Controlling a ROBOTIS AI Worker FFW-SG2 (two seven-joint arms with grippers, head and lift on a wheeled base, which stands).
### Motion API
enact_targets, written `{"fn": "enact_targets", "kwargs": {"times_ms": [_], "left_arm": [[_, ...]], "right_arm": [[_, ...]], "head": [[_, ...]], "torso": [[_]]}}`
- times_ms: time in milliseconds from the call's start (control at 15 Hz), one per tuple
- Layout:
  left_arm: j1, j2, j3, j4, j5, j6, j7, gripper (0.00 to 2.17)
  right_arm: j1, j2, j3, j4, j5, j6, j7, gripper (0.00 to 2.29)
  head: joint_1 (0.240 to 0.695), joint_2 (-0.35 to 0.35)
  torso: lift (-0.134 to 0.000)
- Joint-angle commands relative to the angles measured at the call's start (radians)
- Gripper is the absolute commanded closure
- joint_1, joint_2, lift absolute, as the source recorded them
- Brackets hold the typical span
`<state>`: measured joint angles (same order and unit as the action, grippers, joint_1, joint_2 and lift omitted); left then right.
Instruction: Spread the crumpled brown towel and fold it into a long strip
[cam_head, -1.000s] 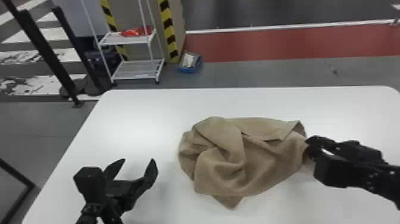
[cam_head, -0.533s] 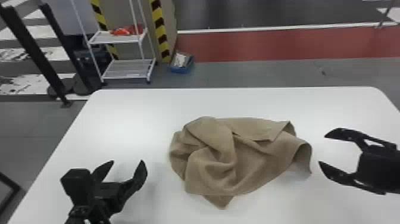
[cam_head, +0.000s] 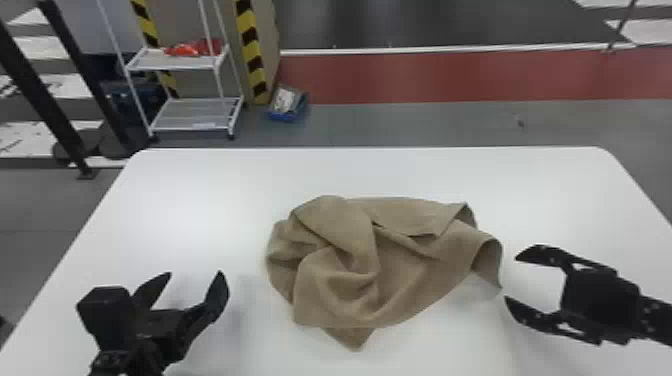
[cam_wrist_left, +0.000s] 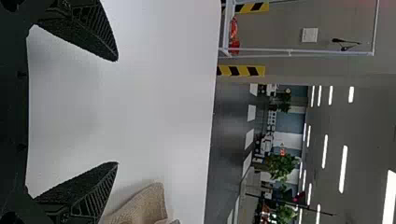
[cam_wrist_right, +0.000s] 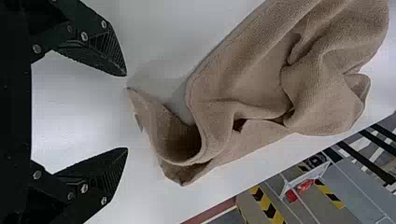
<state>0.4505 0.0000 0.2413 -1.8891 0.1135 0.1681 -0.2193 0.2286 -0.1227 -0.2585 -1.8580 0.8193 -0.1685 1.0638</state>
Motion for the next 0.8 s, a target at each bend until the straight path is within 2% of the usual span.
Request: {"fn": "enact_targets", "kwargs": {"times_ms": [0,200,333,467,533,733], "left_arm": [[0.005,-0.003,0.003,-0.005,0.000,0.000,0.000,0.08],[0.008,-0.003,0.003,-0.007,0.000,0.000,0.000,0.08],[0.008,-0.003,0.003,-0.005,0.000,0.000,0.000,0.08],[0.008,-0.003,0.001,-0.005,0.002,0.000,0.000,0.08],[0.008,-0.003,-0.001,-0.005,0.002,0.000,-0.002,0.08],[0.008,-0.003,-0.002,-0.005,0.002,0.000,-0.002,0.08]], "right_arm": [[-0.008,0.014,0.012,0.036,-0.022,-0.007,-0.005,0.52],[-0.022,0.023,0.019,0.052,-0.020,-0.007,-0.005,0.83],[-0.026,0.021,0.012,0.052,-0.020,-0.004,-0.007,1.40],[-0.037,0.018,-0.002,0.057,-0.009,-0.007,-0.015,1.59],[-0.041,0.015,-0.011,0.065,-0.008,-0.007,-0.041,1.75],[-0.064,0.009,-0.064,0.069,-0.008,-0.022,-0.105,1.77]], "head": [[0.695,0.083],[0.695,0.100],[0.695,0.109],[0.695,0.108],[0.695,0.105],[0.695,0.074]], "torso": [[-0.125],[-0.125],[-0.125],[-0.125],[-0.125],[-0.125]]}}
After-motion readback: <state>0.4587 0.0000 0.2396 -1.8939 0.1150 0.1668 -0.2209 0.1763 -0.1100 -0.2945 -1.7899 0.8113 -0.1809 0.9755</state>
